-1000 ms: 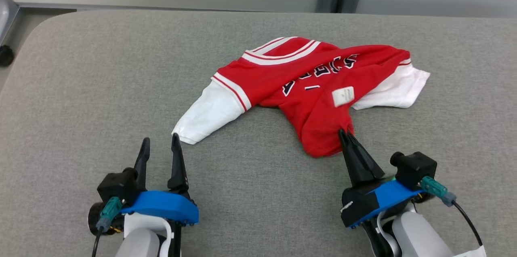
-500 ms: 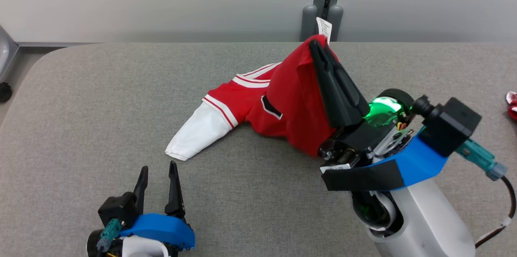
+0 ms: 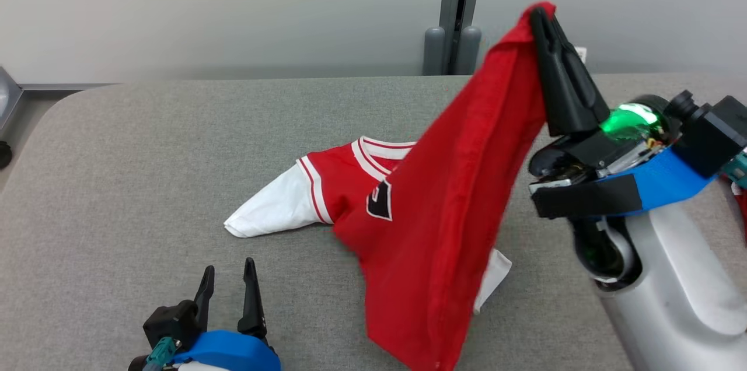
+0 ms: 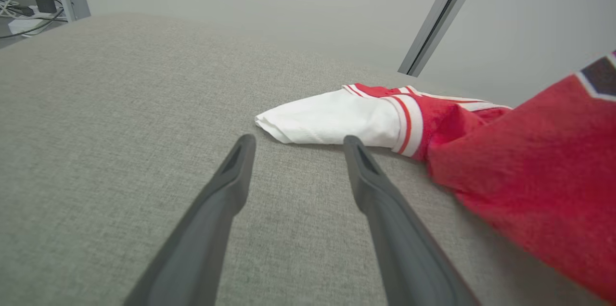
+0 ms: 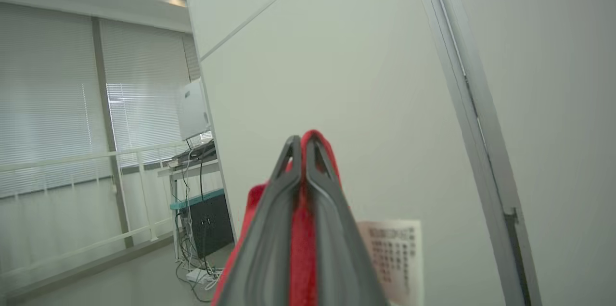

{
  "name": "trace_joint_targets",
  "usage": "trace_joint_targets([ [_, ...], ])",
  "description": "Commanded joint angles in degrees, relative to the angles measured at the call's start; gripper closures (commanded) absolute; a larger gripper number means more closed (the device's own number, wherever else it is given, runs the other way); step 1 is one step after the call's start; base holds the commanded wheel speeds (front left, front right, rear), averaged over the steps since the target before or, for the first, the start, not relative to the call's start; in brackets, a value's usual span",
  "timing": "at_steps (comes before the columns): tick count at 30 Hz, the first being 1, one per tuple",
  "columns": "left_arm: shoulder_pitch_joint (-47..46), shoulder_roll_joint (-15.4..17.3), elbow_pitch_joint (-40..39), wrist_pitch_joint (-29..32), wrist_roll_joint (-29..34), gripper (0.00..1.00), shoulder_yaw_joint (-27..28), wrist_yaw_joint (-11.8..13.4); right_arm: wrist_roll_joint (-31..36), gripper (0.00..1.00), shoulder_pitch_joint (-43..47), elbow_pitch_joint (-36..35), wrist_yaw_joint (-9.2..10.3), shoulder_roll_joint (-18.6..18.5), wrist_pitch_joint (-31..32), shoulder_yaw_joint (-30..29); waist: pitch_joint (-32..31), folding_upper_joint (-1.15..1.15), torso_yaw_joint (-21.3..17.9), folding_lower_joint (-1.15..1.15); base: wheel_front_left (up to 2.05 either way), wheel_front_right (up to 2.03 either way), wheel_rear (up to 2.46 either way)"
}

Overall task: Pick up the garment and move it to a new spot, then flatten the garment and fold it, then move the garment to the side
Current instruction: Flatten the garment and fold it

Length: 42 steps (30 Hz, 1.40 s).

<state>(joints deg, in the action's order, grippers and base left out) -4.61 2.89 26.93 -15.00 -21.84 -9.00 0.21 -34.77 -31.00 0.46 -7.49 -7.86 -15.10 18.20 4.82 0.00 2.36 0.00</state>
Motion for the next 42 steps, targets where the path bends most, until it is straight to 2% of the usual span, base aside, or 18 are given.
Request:
trace_joint_targets([
  [1, -0.45, 0.00, -0.12, -0.24, -0.25, 0.00, -0.35, 0.02, 1.27, 1.00, 0.98, 2.25, 0.00, -1.80, 0.12, -1.11, 0.23, 0.00, 0.27, 0.00, 0.00, 0.00, 0.00],
  [9, -2.58, 0.01, -0.74, -0.24, -0.52, 0.00, -2.61, 0.45, 9.93, 1.00, -1.93, 27.63, 0.00, -13.43, -0.09, -11.94, 3.70, 0.00, 2.26, 0.00, 0.00, 0.00, 0.00],
  [10, -2.83, 0.01, -0.77, -0.24, -0.44, 0.00, -2.74, 0.57, 10.63, 0.89, -3.07, 30.62, 0.00, -14.09, -0.10, -13.58, 4.19, 0.00, 2.42, 0.00, 0.00, 0.00, 0.00],
  [11, -3.04, 0.00, -0.71, -0.24, -0.44, 0.00, -2.83, 0.64, 11.91, 0.48, -4.31, 33.47, 0.00, -14.91, -0.11, -15.40, 4.66, 0.00, 2.54, 0.00, 0.00, 0.00, 0.00],
  [12, -3.20, 0.00, -0.61, -0.24, -0.34, 0.00, -3.03, 0.64, 13.82, 0.00, -5.14, 36.03, 0.00, -15.69, -0.11, -16.58, 5.09, 0.00, 2.68, 0.00, 0.00, 0.00, 0.00],
  [17, -3.97, -0.01, -0.63, -0.24, -0.47, 0.00, -3.30, 0.84, 20.62, 0.00, -8.19, 41.84, 0.00, -14.71, -0.10, -22.01, 6.28, 0.00, 2.81, 0.00, 0.00, 0.00, 0.00],
  [22, -3.94, 0.00, -0.72, -0.24, -1.03, 0.00, -3.34, 1.14, 23.97, 0.00, -2.81, 36.81, 0.00, -10.37, -0.10, -17.39, 6.21, 0.00, 1.97, 0.00, 0.00, 0.00, 0.00],
  [25, -3.76, 0.00, -0.84, -0.24, -1.57, 0.00, -3.47, 1.31, 22.75, 0.00, 2.68, 32.05, 0.00, -8.21, -0.11, -12.40, 5.66, 0.00, 1.33, 0.00, 0.00, 0.00, 0.00],
  [30, -3.15, 0.00, -0.98, -0.24, -1.76, 0.00, -3.36, 1.22, 19.74, 0.00, 12.26, 26.35, 0.01, -6.74, -0.11, -4.74, 4.82, 0.00, 0.25, 0.00, 0.00, 0.00, 0.00],
  [36, -2.15, 0.00, -0.64, -0.24, -1.73, 0.00, -3.11, 0.99, 15.38, 0.00, 21.83, 24.21, 0.00, -4.43, -0.11, -2.58, 3.07, 0.00, -0.17, 0.00, 0.00, 0.00, 0.00],
  [42, -1.28, 0.00, -0.80, -0.24, -1.71, 0.00, -2.62, 0.85, 12.65, 0.00, 28.07, 25.29, 0.00, -3.12, -0.11, -2.28, 2.38, 0.00, -0.35, 0.00, 0.00, 0.00, 0.00],
])
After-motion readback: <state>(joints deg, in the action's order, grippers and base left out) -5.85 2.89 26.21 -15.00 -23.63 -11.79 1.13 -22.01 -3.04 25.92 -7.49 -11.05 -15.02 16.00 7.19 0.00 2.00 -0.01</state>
